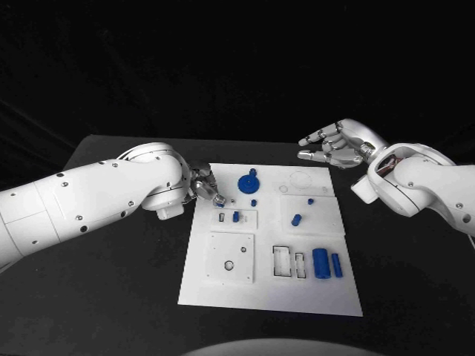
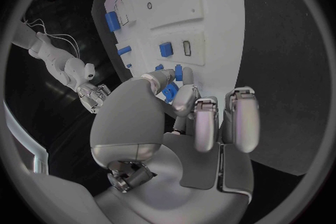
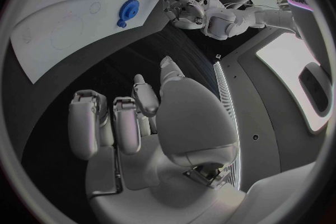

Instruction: Assemble the parts on the task board

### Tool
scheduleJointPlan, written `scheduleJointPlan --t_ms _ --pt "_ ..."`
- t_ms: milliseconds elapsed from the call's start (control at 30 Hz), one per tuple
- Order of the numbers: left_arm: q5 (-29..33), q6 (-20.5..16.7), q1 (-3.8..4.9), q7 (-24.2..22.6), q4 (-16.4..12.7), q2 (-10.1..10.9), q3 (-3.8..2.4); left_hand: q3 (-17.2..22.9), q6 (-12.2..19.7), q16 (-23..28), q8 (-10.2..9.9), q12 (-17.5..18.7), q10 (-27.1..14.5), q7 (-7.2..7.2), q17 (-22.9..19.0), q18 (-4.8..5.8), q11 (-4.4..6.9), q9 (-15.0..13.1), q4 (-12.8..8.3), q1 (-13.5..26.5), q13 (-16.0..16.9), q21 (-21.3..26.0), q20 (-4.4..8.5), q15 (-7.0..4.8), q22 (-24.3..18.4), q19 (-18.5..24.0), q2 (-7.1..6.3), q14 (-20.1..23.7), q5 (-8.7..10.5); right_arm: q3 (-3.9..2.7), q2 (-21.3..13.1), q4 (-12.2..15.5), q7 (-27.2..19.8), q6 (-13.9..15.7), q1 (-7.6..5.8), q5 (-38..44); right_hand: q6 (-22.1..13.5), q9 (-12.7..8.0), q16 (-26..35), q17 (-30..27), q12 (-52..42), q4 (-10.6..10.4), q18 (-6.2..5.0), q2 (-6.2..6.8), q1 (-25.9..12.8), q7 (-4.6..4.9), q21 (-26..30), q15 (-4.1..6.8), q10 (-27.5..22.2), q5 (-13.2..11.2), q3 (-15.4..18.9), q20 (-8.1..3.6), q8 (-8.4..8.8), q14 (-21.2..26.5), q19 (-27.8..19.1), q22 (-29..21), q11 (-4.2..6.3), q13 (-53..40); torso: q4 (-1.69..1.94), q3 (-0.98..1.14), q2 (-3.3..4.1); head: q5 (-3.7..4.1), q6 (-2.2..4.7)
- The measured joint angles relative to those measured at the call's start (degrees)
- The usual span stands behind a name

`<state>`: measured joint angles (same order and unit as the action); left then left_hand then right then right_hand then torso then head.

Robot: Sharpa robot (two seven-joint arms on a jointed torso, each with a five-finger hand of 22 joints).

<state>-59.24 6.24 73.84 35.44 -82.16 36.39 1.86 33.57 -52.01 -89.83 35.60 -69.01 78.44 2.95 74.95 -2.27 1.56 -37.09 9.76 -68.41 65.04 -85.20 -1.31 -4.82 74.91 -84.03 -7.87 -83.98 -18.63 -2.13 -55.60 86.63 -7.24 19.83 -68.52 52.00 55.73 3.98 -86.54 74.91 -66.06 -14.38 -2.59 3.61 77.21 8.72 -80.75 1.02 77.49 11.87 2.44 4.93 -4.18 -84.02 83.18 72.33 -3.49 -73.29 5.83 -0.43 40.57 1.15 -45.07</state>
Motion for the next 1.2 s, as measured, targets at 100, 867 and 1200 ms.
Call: scheduleJointPlan --t_ms 100,867,1200 --pt "-0.6 -0.7 -0.36 0.1 -0.9 0.5 0.05 0.0 0.0 0.0 0.0 0.0 0.0 0.00 0.0 0.00 0.00 0.0 0.0 0.1 -0.1 0.0 0.00 0.00 0.0 0.0 -0.15 0.0 0.00 0.01 0.0 0.0 0.0 0.0 0.00 0.0 0.0 0.0 0.0 0.0 0.0 0.0 0.00 0.00 0.0 0.00 0.0 0.00 0.0 0.0 0.0 0.00 0.00 0.0 0.0 0.0 0.00 0.0 0.04 0.01 -0.03 0.01 -0.08" --pt "-3.8 -1.2 -2.18 0.9 -1.3 0.1 0.68 1.3 0.0 0.0 0.3 0.2 0.2 0.01 0.0 0.01 0.18 0.0 -0.9 0.9 -0.3 -0.2 0.00 0.00 0.0 0.0 -0.43 0.0 -0.19 0.04 0.1 0.0 -0.1 -0.2 0.14 0.0 0.0 0.0 0.3 0.0 0.0 0.0 0.00 0.00 0.0 0.00 0.0 0.00 0.0 0.0 0.0 0.00 0.00 0.0 0.0 0.0 0.00 0.0 -0.05 0.07 0.08 -0.07 -0.67" --pt "-4.1 0.0 -2.15 1.0 -1.3 -0.1 0.68 1.3 0.0 0.0 0.3 0.3 0.2 0.01 0.0 0.00 0.18 0.0 -1.0 0.9 -0.5 -0.2 0.00 0.00 0.0 0.0 -0.43 0.0 -0.16 0.05 0.0 0.0 -0.2 -0.2 0.15 -0.1 0.0 0.0 0.3 0.0 0.0 0.0 0.00 0.00 0.0 0.00 0.0 0.00 0.0 0.0 0.0 0.00 0.00 0.0 0.0 0.0 0.00 0.0 -0.06 0.09 0.05 -0.07 -1.04"
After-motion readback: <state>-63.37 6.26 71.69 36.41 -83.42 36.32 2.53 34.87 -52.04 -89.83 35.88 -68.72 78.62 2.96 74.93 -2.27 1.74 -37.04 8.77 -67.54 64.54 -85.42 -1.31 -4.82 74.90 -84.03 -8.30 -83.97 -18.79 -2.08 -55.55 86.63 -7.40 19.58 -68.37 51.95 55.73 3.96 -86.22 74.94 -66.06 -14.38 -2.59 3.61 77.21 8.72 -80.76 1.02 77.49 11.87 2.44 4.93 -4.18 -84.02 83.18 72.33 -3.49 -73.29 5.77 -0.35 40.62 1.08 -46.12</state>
